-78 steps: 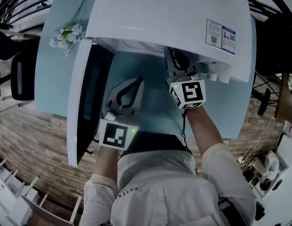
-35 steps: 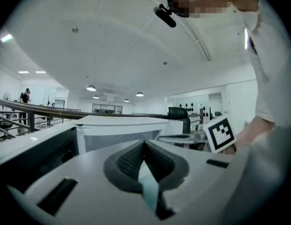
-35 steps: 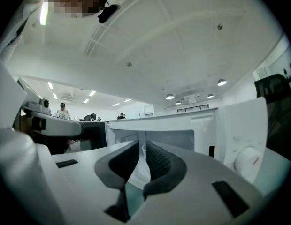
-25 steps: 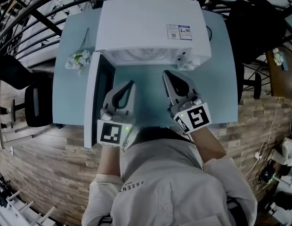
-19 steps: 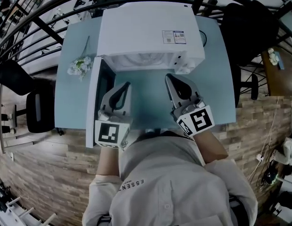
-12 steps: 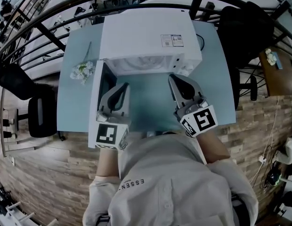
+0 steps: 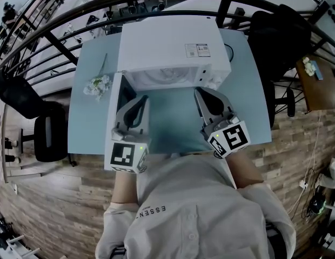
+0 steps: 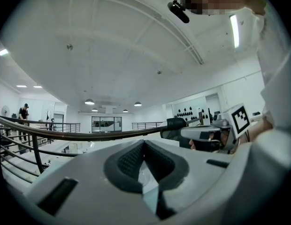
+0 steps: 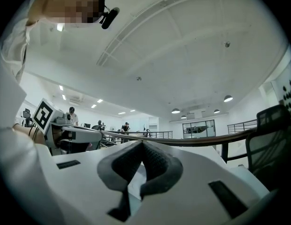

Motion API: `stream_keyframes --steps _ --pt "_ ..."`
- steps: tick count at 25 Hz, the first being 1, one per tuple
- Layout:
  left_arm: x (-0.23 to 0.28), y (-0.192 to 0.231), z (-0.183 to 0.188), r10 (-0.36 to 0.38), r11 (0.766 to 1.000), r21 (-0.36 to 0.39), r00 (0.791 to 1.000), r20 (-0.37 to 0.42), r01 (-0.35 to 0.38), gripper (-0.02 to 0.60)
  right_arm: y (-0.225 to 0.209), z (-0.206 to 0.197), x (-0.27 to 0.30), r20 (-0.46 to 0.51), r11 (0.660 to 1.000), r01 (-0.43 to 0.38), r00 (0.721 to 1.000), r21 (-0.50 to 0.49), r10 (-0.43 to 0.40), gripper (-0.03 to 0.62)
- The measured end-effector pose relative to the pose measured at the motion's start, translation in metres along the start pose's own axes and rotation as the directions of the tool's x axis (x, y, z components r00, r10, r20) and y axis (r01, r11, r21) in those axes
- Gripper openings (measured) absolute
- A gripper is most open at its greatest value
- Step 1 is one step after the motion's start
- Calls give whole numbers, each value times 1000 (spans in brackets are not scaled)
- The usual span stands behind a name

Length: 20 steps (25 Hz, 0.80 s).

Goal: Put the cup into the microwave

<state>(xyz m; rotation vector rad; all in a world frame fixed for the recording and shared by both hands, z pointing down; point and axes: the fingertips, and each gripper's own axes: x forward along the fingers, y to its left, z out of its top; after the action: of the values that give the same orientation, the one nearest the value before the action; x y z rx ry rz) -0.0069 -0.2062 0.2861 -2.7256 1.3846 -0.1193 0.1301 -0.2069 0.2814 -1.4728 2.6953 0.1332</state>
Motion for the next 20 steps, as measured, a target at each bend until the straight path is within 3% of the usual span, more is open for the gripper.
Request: stream_keyframes --steps 20 --pt "-8 10 -8 -5 1000 -4 1000 -12 5 2 1 -14 2 -2 997 73 997 16 -73 15"
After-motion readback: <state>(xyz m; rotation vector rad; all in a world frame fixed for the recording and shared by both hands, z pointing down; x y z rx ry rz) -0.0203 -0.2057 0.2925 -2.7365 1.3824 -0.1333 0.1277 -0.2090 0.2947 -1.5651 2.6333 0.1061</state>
